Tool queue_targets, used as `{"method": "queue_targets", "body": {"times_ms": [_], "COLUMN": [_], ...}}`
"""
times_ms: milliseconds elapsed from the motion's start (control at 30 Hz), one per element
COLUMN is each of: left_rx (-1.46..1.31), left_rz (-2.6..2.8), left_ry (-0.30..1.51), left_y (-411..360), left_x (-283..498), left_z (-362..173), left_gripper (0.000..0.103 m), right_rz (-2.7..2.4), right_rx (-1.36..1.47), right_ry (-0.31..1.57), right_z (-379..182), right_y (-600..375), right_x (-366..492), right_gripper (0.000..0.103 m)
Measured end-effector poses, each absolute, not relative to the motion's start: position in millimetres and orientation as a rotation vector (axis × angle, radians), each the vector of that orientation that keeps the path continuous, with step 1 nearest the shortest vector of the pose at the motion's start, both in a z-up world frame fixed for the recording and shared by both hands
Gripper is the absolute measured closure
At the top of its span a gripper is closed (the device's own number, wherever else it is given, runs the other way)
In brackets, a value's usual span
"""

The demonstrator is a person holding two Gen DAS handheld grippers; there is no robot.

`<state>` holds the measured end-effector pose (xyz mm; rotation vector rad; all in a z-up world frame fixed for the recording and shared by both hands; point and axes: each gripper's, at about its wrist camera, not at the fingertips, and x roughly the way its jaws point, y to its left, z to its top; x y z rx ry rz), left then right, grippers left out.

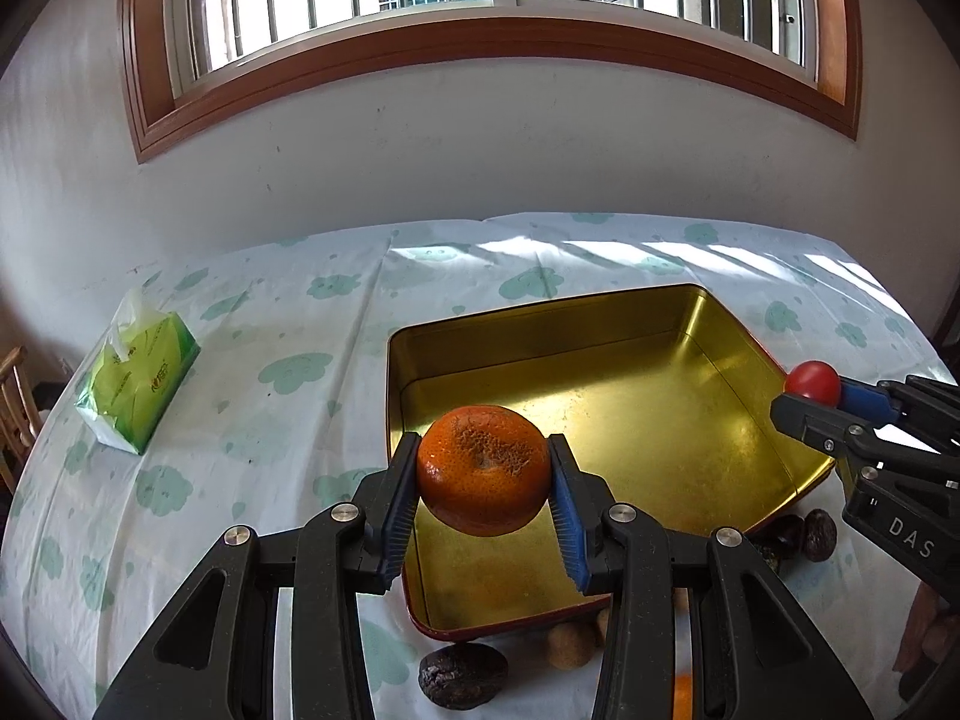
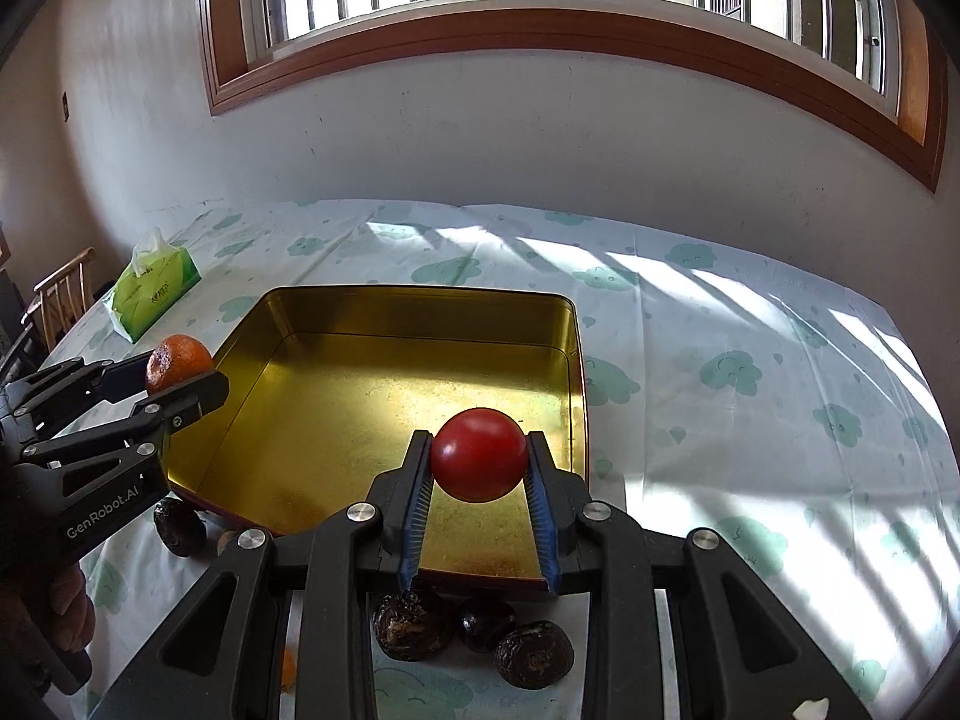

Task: Organize fruits
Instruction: 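Carry both fruits into the red tin and open both tools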

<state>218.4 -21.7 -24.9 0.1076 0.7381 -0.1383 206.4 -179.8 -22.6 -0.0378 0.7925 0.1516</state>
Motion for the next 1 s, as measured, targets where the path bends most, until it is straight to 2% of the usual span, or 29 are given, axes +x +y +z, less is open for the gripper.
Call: {"method": "queue_targets", "body": {"times_ms": [567,733,767,900,1000], "left_rx": [0.109,0.125,0.129,0.132,0.137], "left_rz": [-0.113,-0.109,-0.106,-0.099,-0.103], "left_ry": [0.772,0.763,0.751,0.707,0.677], "left_y": [-17,-18,-18,-15,-13], "left_x": [240,240,239,235,230], "left_z": [-46,-47,-45,-38,-30], "left_gripper": [0.060,0.059,0.056,0.033,0.032], "right_rz": [0.146,0.143,0.144,0.159,0.180], "right_rx": [-0.035,-0.030,-0.025,0.028,0.065], "right_ry": [0.836,0.819,0.811,0.773,0.748], "right_z": [-47,-43,-41,-30,-23], "right_y": [-182,-183,-183,-191,-199], "right_x": [226,224,221,205,183], "right_gripper": [0.074,0.070,0.070,0.070,0.069]}}
